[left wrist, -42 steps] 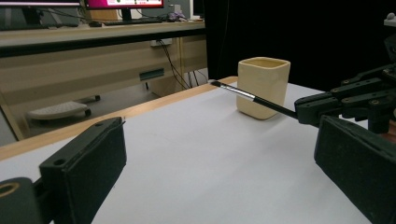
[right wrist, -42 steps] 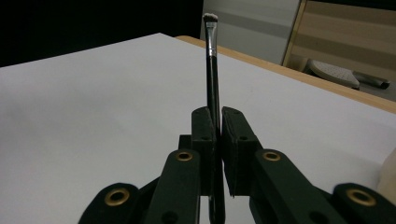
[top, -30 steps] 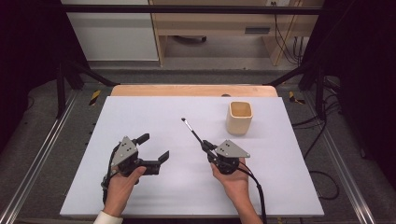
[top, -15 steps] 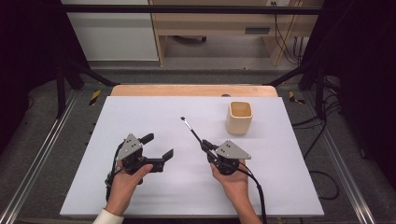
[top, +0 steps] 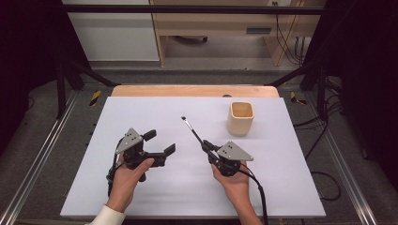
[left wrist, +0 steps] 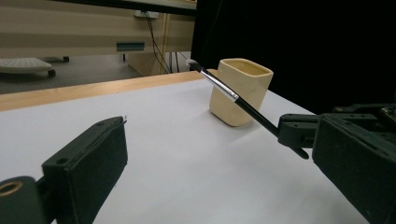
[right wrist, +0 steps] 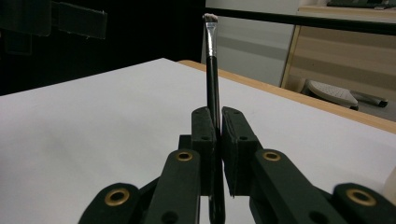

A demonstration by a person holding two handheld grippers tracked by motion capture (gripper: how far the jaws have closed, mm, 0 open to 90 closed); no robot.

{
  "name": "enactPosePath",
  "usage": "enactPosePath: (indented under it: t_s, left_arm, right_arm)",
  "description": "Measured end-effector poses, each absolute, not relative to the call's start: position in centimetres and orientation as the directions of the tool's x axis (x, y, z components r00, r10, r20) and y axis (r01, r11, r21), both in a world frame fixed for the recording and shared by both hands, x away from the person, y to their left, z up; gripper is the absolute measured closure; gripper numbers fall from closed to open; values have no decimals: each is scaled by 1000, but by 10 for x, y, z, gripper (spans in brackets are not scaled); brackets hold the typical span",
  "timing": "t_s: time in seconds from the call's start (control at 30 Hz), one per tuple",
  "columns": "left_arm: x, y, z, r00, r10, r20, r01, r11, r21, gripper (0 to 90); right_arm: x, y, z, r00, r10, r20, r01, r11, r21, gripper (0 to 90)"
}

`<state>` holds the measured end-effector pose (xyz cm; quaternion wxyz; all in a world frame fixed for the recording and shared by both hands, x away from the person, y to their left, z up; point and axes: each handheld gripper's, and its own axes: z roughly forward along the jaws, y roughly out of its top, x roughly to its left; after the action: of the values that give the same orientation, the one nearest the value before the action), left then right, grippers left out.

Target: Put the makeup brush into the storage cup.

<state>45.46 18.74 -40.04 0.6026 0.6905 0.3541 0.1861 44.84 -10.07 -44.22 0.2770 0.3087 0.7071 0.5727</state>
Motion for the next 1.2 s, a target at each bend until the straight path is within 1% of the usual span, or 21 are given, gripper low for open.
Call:
enactPosePath:
  t_s: [0.3,0.47,0.53,0.63,0.87,1.2]
  left_arm:
    - [460,177,-404,685,697,-213,301,-5,954,32]
    - [464,174,-406,682,673,-288,329,71,942,38]
    - [468,175,-407,666,659,-348,356,128,926,40]
    - [470,175,-406,661,668,-342,355,123,927,41]
    - [477,170,-406,659,661,-359,371,129,920,45]
    - [478,158,-408,660,664,-351,372,117,921,59]
  right_arm:
    - [446,-101,-439,-652,758,-25,110,127,986,840]
    - [444,-97,-439,-660,751,-34,93,127,988,840]
    - [444,-97,-439,-661,749,-40,85,128,988,840]
    - [443,-95,-438,-662,748,-35,88,125,988,840]
    - [444,-93,-438,-662,749,-26,85,110,990,840]
    - [441,-89,-438,-667,744,-44,65,117,991,840]
